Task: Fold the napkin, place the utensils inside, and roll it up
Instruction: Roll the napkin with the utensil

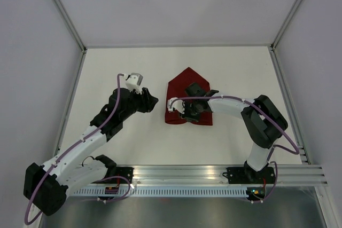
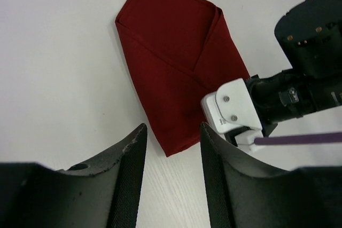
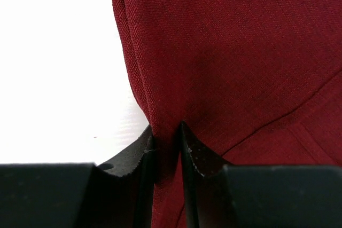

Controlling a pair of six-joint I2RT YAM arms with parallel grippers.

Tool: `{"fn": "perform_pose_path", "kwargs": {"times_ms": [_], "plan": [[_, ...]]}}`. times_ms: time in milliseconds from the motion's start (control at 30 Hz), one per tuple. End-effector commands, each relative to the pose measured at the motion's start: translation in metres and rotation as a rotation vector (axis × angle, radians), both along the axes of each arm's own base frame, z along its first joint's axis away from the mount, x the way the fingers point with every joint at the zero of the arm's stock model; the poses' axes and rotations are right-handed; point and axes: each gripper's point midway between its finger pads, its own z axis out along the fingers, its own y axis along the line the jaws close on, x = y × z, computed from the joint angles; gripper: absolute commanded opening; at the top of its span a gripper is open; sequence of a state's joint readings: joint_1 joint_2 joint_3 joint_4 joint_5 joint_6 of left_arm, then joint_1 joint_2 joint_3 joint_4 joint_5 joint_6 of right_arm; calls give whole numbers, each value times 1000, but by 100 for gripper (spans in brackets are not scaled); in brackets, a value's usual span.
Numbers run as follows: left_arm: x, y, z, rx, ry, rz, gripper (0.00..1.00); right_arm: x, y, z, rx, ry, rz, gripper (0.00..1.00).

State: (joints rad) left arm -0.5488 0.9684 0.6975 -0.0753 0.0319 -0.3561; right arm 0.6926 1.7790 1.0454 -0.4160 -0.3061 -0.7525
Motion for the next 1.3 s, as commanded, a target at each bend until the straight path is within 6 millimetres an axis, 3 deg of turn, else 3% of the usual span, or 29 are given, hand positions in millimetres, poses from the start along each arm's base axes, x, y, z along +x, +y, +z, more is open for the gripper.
{"fn": "perform_pose_path", "kwargs": {"times_ms": [0,433,600,700,733,867,1000,1267], "plan": [[-4,-7,19,-62,-96,-30,49,-66,-43,-41,-145,341,14,27],[-36,-41,-19,21,-196,-146,38,-67,-54,-45,-129,596,0,24],[-45,-59,-41,164,-234,-181,34,-63,-56,-49,-136,633,3,24],[-48,-74,-44,244,-275,-214,31,-66,-59,-48,-138,687,2,24],[-52,-83,-56,285,-267,-249,31,-64,-59,-47,-134,697,-3,24],[-49,-98,-63,405,-366,-314,35,-62,-61,-49,-131,743,-8,23],[-56,-121,-52,389,-514,-420,44,-60,-64,-51,-136,758,-23,23],[-66,-143,-78,545,-570,-629,50,-58,-67,-59,-152,766,-40,23]]}}
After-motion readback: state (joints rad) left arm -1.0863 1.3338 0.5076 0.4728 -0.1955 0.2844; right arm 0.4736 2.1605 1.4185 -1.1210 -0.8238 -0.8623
